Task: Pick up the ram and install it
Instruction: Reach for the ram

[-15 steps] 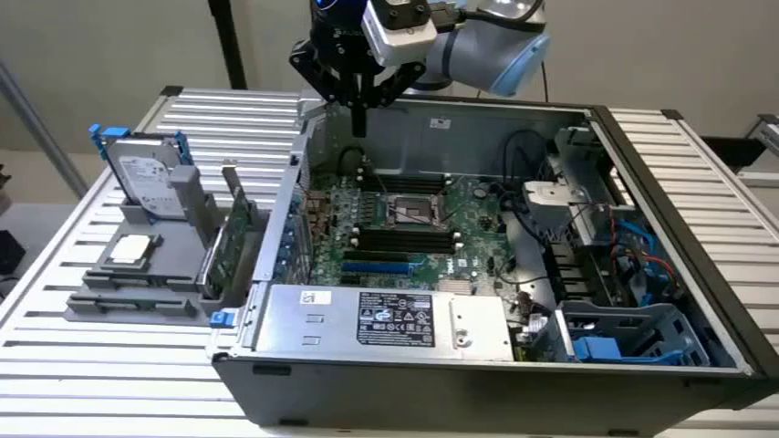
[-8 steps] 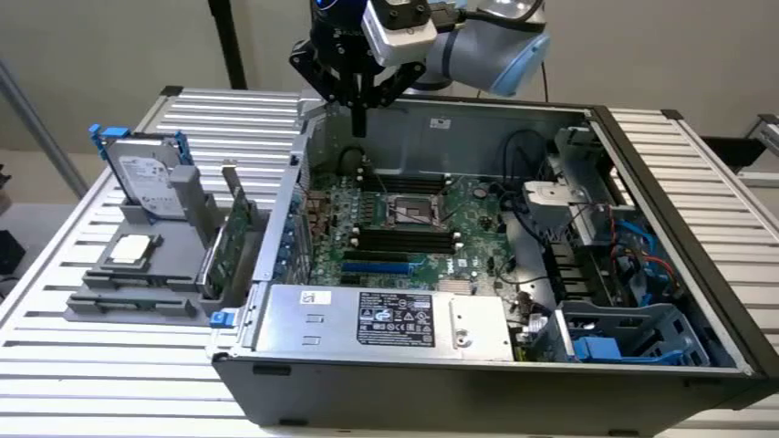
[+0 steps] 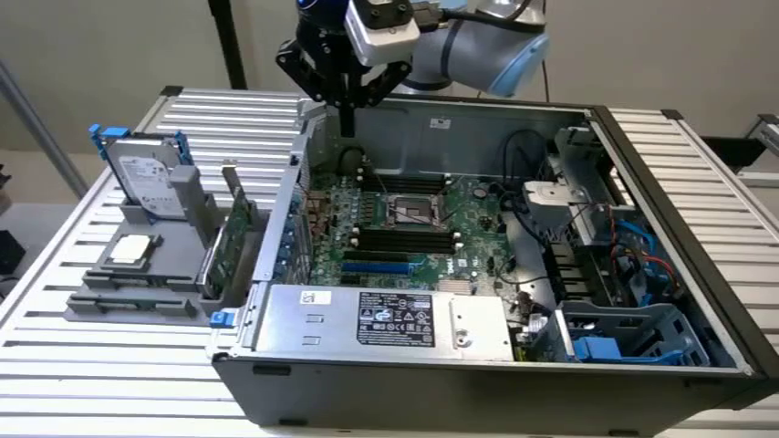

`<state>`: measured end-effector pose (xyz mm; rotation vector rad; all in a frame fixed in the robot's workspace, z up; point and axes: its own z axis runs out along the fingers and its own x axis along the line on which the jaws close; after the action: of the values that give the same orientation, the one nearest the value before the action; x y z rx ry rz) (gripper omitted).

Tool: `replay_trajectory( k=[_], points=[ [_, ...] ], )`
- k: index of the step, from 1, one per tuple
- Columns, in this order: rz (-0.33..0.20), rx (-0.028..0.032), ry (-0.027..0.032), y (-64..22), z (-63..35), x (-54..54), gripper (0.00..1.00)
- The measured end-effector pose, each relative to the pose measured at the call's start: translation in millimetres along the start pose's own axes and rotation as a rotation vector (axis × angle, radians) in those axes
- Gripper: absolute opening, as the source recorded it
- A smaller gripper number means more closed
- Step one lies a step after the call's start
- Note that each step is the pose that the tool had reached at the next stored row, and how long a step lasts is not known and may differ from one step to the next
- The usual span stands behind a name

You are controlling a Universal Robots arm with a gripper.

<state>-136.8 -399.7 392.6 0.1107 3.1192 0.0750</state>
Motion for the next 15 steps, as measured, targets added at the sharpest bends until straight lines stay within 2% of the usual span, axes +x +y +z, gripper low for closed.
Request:
replay_trajectory(
  k=[7, 15],
  points=[
    [0.0, 0.0001, 0.0013, -5.5, -0.9, 31.1, 0.0],
    [0.0, 0.0003, 0.0031, -16.0, -1.9, 66.5, 0.0]
  ],
)
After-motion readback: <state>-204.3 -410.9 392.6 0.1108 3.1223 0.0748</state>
